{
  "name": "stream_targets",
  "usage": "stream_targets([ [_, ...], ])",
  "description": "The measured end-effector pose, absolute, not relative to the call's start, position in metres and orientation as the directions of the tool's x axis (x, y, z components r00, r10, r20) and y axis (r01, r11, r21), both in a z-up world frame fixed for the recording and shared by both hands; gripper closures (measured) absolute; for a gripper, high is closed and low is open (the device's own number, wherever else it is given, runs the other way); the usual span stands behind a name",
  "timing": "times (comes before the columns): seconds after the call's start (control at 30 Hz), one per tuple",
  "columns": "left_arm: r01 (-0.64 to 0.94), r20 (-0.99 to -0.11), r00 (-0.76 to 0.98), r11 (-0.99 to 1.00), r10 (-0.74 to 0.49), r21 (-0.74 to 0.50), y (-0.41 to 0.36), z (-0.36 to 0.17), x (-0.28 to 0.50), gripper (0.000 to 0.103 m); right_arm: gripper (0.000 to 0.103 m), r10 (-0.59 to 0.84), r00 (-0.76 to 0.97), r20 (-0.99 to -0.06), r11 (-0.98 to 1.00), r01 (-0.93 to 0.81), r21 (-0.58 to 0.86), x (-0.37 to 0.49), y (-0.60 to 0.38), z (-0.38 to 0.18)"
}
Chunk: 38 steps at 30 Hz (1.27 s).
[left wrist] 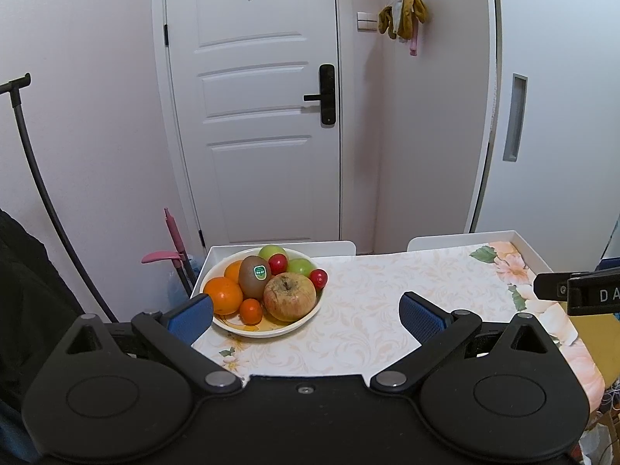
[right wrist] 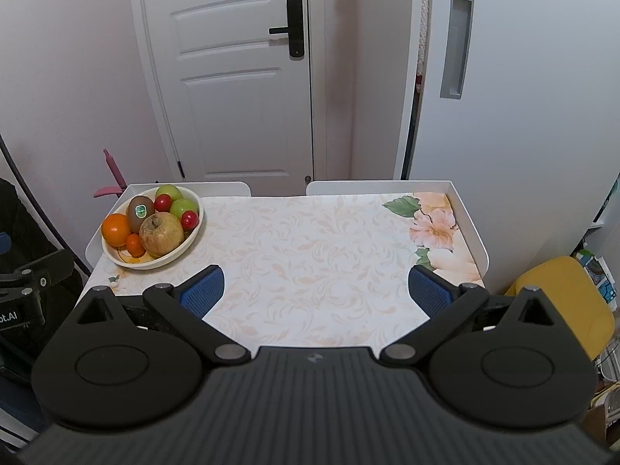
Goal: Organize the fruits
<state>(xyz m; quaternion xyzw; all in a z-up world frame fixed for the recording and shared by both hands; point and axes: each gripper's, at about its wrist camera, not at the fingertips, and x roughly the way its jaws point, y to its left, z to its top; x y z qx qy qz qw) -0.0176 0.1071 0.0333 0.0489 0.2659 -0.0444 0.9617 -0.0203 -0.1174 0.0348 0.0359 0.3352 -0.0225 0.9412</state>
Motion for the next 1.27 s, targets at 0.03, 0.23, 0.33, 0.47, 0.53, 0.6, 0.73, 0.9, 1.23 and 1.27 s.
stream_targets([
  [0.03,0.112,-0.517,0.854,0.991,-0.06,0.07,0.107,0.0329,-0.0175,0.0,0.0,-0.018,0.774,-0.633,0.996,0.067,0.053,-0.0205,-0.117,0.0348],
  [0.23,0.113,-0.518,0.853,0.991,-0.061,0.07,0.1062,0.0324,-0.0166,0.0,0.0,-0.022,0.772,-0.636,0.996,0.074,0.055,-0.0195,-0.118,0.0344],
  [0.33,0.113,-0.518,0.853,0.991,-0.061,0.069,0.1058,0.0324,-0.0166,0.0,0.0,-0.025,0.77,-0.637,0.996,0.077,0.055,-0.0193,-0.1179,0.0341],
  [0.47,0.114,-0.518,0.853,0.991,-0.062,0.07,0.1052,0.0323,-0.016,0.0,0.0,-0.025,0.769,-0.638,0.995,0.078,0.056,-0.0189,-0.1183,0.034],
  [0.53,0.115,-0.518,0.853,0.991,-0.062,0.07,0.1053,0.0323,-0.0161,0.0,0.0,-0.024,0.77,-0.638,0.995,0.077,0.056,-0.0187,-0.118,0.0339],
  [0.6,0.114,-0.518,0.853,0.991,-0.062,0.07,0.1053,0.0323,-0.0161,0.0,0.0,-0.025,0.769,-0.638,0.995,0.078,0.055,-0.0187,-0.1185,0.0339],
  [0.73,0.115,-0.519,0.852,0.991,-0.062,0.071,0.1046,0.0321,-0.0158,0.0,0.0,-0.024,0.769,-0.639,0.995,0.078,0.056,-0.0184,-0.1181,0.0335],
  [0.9,0.117,-0.517,0.854,0.991,-0.063,0.072,0.1037,0.0318,-0.0154,0.0,0.0,-0.025,0.769,-0.639,0.995,0.079,0.056,-0.0183,-0.1181,0.0334],
  [1.23,0.104,-0.512,0.857,0.993,-0.058,0.061,0.1073,0.0295,-0.0129,0.0,0.0,-0.023,0.767,-0.641,0.995,0.078,0.058,-0.0168,-0.1173,0.0321],
  [1.27,0.102,-0.509,0.859,0.993,-0.057,0.061,0.1077,0.0296,-0.013,0.0,0.0,-0.023,0.767,-0.642,0.995,0.079,0.058,-0.0163,-0.1167,0.0317],
])
